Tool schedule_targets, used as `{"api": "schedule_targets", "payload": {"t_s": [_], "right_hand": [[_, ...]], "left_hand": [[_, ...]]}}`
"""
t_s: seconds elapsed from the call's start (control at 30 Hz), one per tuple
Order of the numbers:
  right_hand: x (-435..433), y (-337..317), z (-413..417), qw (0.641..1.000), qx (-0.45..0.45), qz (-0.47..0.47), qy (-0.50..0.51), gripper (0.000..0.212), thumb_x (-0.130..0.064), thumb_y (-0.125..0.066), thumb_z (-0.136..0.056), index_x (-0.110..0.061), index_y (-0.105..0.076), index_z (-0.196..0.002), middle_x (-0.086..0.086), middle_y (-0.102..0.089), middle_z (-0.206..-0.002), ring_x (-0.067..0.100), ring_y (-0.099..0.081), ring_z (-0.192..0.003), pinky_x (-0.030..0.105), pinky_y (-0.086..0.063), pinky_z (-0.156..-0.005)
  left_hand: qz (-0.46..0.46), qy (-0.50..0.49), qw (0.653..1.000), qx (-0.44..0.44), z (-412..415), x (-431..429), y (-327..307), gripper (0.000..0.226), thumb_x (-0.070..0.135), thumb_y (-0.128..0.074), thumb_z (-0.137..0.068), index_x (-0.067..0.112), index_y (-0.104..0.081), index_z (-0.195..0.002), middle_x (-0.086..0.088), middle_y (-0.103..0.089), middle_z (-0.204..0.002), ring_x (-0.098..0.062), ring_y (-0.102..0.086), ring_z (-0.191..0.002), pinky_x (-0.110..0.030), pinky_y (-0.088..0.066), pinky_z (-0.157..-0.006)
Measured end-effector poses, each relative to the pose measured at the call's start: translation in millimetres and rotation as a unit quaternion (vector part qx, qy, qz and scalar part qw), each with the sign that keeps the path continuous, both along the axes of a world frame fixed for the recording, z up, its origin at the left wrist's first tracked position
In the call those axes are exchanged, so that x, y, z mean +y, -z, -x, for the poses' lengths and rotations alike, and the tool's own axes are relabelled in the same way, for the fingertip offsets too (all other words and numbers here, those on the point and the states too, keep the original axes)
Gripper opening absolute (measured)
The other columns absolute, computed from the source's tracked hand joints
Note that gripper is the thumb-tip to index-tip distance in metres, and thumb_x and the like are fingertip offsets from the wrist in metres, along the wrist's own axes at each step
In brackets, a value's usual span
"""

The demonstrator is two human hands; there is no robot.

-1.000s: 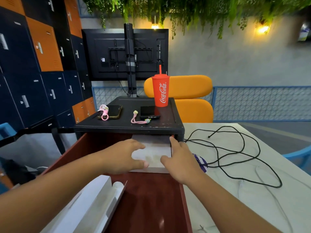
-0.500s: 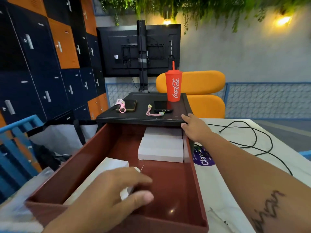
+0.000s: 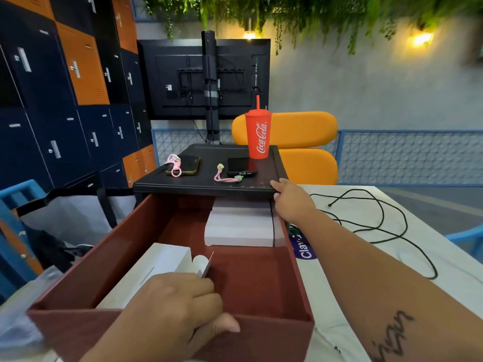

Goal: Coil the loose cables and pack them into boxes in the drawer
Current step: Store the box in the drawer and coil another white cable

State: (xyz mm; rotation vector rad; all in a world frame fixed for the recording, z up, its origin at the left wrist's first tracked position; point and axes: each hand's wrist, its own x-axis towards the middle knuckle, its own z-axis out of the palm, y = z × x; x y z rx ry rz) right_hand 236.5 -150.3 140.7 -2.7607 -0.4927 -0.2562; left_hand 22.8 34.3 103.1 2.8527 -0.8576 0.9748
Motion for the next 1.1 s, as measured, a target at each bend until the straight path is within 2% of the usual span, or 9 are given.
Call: {"api": "schedule_targets", "payload": {"t_s": [0.17,0.27,0.47,0.53,0.6,0.67,0.77,0.93,1.1], "right_hand": [[-2.5,-8.2,8.4,1.000,0.007,0.004,-0.015,0.045,-0.019,-0.030,-0.102,-0.010,-0.029,-0.145,0.005,-0.019,-0.156,0.021,-0.017,-0.142,0.028,-0.022,-0.109],[-1.9,-8.5,8.5,1.000,0.017,0.004,-0.018,0.045,-0.019,-0.028,-0.102,-0.007,-0.026,-0.146,0.006,-0.017,-0.156,0.022,-0.016,-0.142,0.027,-0.021,-0.109],[-0.3,-7.4,1.4,0.999,0.026,-0.015,-0.014,0.046,-0.022,-0.031,-0.101,-0.012,-0.026,-0.146,0.009,-0.016,-0.156,0.027,-0.023,-0.141,0.030,-0.024,-0.109],[0.5,-7.6,0.3,0.999,0.041,-0.017,-0.015,0.047,-0.023,-0.032,-0.101,-0.012,-0.026,-0.146,0.009,-0.016,-0.156,0.027,-0.023,-0.140,0.031,-0.024,-0.109],[1.1,-9.3,1.3,0.999,0.043,-0.018,-0.012,0.047,-0.024,-0.032,-0.101,-0.011,-0.026,-0.146,0.009,-0.015,-0.156,0.027,-0.023,-0.140,0.031,-0.024,-0.109],[1.9,-10.2,3.5,0.998,0.052,-0.017,-0.009,0.046,-0.023,-0.032,-0.100,-0.009,-0.028,-0.144,0.010,-0.019,-0.154,0.029,-0.026,-0.139,0.032,-0.027,-0.107],[2.5,-12.6,9.3,0.998,0.056,-0.019,-0.006,0.044,-0.022,-0.033,-0.100,-0.006,-0.032,-0.141,0.013,-0.026,-0.150,0.030,-0.032,-0.135,0.034,-0.030,-0.105],[0.8,-16.4,18.7,0.998,0.054,-0.009,-0.010,0.042,-0.019,-0.027,-0.102,-0.003,-0.034,-0.140,0.015,-0.028,-0.147,0.029,-0.029,-0.135,0.034,-0.028,-0.107],[-3.0,-13.5,23.0,0.999,0.035,-0.023,-0.013,0.043,-0.018,-0.028,-0.102,-0.004,-0.029,-0.143,0.012,-0.027,-0.149,0.026,-0.028,-0.136,0.031,-0.027,-0.108]], "left_hand": [[0.031,-0.034,0.997,-0.066,-28.7,-1.2,-5.1,0.058,0.055,-0.032,-0.095,0.020,-0.055,-0.054,0.008,-0.047,-0.052,-0.012,-0.047,-0.048,-0.023,-0.033,-0.041],[0.071,-0.071,0.994,-0.038,-49.2,-2.7,-5.1,0.059,0.057,-0.025,-0.094,0.024,-0.057,-0.057,0.011,-0.050,-0.052,-0.011,-0.050,-0.048,-0.021,-0.032,-0.043],[0.115,-0.116,0.986,0.023,-74.1,-13.4,-5.2,0.041,0.053,-0.036,-0.084,0.029,-0.062,-0.063,0.014,-0.055,-0.055,-0.008,-0.054,-0.049,-0.011,-0.024,-0.047],[0.122,-0.115,0.985,0.044,-74.2,-16.0,-6.5,0.049,0.055,-0.029,-0.084,0.026,-0.066,-0.069,0.011,-0.060,-0.061,-0.012,-0.058,-0.057,-0.018,-0.030,-0.049],[0.120,-0.125,0.984,0.051,-75.7,-21.7,-11.2,0.057,0.058,-0.021,-0.086,0.025,-0.067,-0.086,0.008,-0.064,-0.078,-0.016,-0.060,-0.076,-0.024,-0.031,-0.060],[0.093,-0.162,0.979,0.078,-85.6,-24.0,-12.9,0.046,0.050,-0.024,-0.096,0.026,-0.062,-0.103,0.007,-0.062,-0.097,-0.015,-0.055,-0.094,-0.024,-0.031,-0.070],[0.086,-0.200,0.970,0.106,-101.2,-29.3,-16.4,0.033,0.039,-0.030,-0.100,0.025,-0.059,-0.110,0.006,-0.060,-0.104,-0.016,-0.053,-0.099,-0.026,-0.036,-0.082],[0.024,-0.290,0.950,0.113,-130.2,-39.1,-16.9,0.029,0.026,-0.030,-0.101,0.022,-0.056,-0.113,0.000,-0.059,-0.106,-0.020,-0.053,-0.101,-0.029,-0.032,-0.074],[0.027,-0.341,0.928,0.148,-149.6,-45.9,-20.2,0.028,0.013,-0.036,-0.098,0.017,-0.052,-0.121,-0.005,-0.058,-0.112,-0.024,-0.052,-0.107,-0.031,-0.039,-0.072]]}}
